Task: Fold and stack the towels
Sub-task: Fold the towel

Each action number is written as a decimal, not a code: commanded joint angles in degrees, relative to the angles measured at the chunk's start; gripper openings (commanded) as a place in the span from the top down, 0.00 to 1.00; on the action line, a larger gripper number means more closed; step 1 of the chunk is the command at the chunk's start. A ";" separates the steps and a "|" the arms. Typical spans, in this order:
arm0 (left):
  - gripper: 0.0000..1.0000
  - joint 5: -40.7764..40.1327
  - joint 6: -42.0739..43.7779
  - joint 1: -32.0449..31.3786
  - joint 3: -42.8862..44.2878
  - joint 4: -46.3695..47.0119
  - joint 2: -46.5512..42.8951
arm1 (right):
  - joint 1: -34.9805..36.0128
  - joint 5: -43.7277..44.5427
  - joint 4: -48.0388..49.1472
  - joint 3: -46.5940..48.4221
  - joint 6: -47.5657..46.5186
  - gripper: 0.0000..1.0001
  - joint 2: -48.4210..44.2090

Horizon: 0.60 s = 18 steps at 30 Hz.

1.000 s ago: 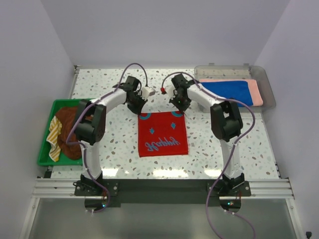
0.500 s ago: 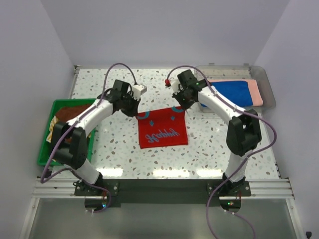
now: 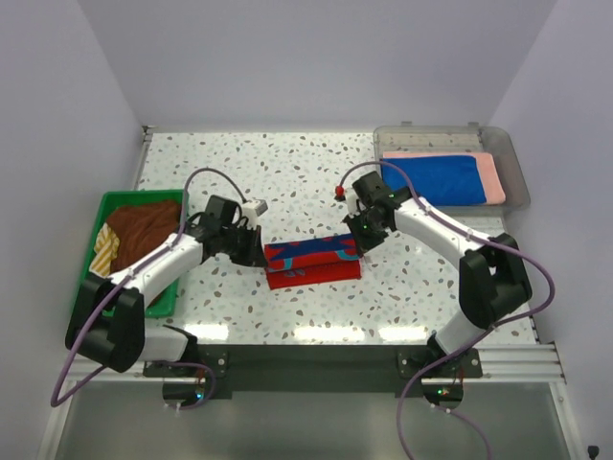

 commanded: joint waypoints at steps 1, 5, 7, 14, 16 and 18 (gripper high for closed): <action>1.00 0.81 -4.84 -0.07 -3.19 1.75 -1.05 | -0.65 0.09 1.20 -2.73 4.20 1.00 -3.36; 1.00 -1.03 -5.90 0.01 -4.52 1.77 1.57 | -0.56 -2.02 1.99 -3.62 5.07 1.00 -2.74; 1.00 -2.08 -6.07 0.01 -4.60 1.59 2.54 | -0.56 -2.28 2.43 -4.23 5.16 1.00 -2.13; 1.00 -3.50 -6.87 -0.87 -5.22 2.91 4.39 | -0.47 -2.37 4.54 -7.22 5.69 1.00 -0.11; 1.00 -4.02 -6.87 -1.39 -5.22 3.08 4.92 | -0.56 -2.72 5.24 -7.92 5.96 1.00 0.42; 1.00 -4.72 -6.87 -2.01 -5.13 3.08 5.01 | -0.56 -2.99 5.68 -8.19 6.22 1.00 0.42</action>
